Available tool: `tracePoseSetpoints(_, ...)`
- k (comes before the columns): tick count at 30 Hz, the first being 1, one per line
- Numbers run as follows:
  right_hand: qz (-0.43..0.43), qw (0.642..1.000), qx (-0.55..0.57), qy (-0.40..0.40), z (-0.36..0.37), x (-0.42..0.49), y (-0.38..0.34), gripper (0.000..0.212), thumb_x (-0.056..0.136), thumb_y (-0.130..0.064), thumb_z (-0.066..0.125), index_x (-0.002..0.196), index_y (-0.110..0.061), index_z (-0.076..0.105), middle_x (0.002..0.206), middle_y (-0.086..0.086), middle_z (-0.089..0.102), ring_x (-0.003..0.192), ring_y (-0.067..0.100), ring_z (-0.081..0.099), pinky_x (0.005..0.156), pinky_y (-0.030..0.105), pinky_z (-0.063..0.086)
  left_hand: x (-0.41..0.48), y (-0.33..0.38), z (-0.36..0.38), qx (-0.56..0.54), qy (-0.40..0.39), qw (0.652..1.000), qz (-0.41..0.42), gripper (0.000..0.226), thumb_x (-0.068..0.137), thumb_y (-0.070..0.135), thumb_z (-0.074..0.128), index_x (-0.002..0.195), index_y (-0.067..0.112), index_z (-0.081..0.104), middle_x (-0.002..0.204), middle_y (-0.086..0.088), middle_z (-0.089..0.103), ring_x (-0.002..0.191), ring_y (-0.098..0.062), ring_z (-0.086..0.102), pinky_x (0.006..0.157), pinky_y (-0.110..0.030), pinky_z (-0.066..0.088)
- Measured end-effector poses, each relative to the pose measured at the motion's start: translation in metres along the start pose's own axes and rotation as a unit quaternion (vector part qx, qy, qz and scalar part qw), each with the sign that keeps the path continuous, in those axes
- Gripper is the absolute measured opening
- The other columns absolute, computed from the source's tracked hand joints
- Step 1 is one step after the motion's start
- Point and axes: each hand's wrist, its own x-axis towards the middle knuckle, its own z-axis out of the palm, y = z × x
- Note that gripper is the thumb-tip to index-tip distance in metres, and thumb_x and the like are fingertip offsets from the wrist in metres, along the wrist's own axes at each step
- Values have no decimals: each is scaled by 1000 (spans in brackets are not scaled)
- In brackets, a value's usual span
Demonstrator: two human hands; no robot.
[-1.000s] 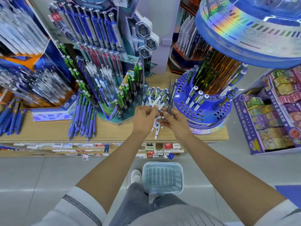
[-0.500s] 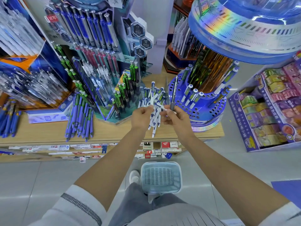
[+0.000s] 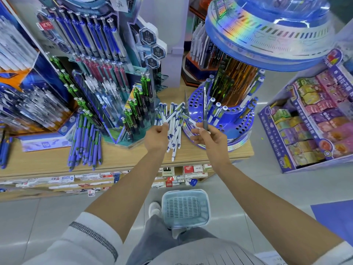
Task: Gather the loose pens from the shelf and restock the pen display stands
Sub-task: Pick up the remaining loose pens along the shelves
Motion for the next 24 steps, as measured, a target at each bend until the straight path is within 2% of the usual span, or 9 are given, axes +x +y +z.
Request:
tracePoseSetpoints(2, -5, 1000, 2, -4, 4, 0, -1, 18, 99, -8, 51, 109, -8, 66, 97, 6, 72, 78, 15, 70, 73, 22, 56, 1, 0, -2, 26, 5, 1000, 15, 41, 97, 39, 50, 64, 15, 47, 52, 3, 45, 49, -17, 42, 56, -27, 35)
tracePoseSetpoints(5, 1, 1000, 18, -8, 12, 2, -1, 16, 98, -11, 55, 105, -16, 68, 108, 12, 70, 85, 19, 70, 78, 24, 56, 1, 0, -7, 57, 27, 998, 28, 37, 96, 40, 51, 84, 7, 63, 62, 2, 56, 59, -18, 51, 59, -26, 36)
tracePoseSetpoints(8, 21, 999, 14, -24, 20, 9, 5, 18, 98, -13, 55, 111, -13, 67, 113, 16, 68, 91, 24, 70, 82, 28, 57, 0, -1, -12, 96, 46, 993, 46, 33, 96, 41, 52, 97, 10, 62, 72, 2, 58, 68, -20, 54, 62, -27, 38)
tracePoseSetpoints(12, 33, 997, -22, -60, 34, 17, 17, 26, 100, -12, 51, 123, -4, 62, 119, 13, 66, 99, 27, 69, 83, 29, 57, 0, -2, -17, 99, 48, 992, 63, 31, 95, 42, 53, 101, 12, 61, 65, 11, 53, 61, -14, 52, 61, -26, 38)
tracePoseSetpoints(15, 40, 995, -24, -86, 42, 21, 19, 23, 102, -14, 47, 119, -6, 60, 117, 8, 65, 97, 25, 70, 81, 28, 57, -2, -5, -20, 90, 52, 992, 68, 33, 94, 42, 55, 105, 12, 62, 69, 10, 56, 67, -14, 55, 63, -26, 40)
tracePoseSetpoints(19, 89, 988, -27, -121, 47, 27, 27, 18, 103, -15, 44, 113, -8, 58, 122, 12, 62, 102, 26, 68, 78, 29, 55, -3, -12, -25, 88, 28, 993, 79, 33, 93, 42, 56, 108, 12, 61, 70, 11, 54, 73, -19, 59, 65, -27, 42)
tracePoseSetpoints(24, 56, 991, -54, -107, 49, 30, 26, 23, 104, -13, 41, 120, -6, 55, 120, 1, 60, 89, 10, 67, 75, 24, 51, -6, -10, -27, 86, 7, 994, 74, 40, 89, 48, 60, 110, 13, 55, 73, 9, 55, 76, -20, 61, 65, -28, 43)
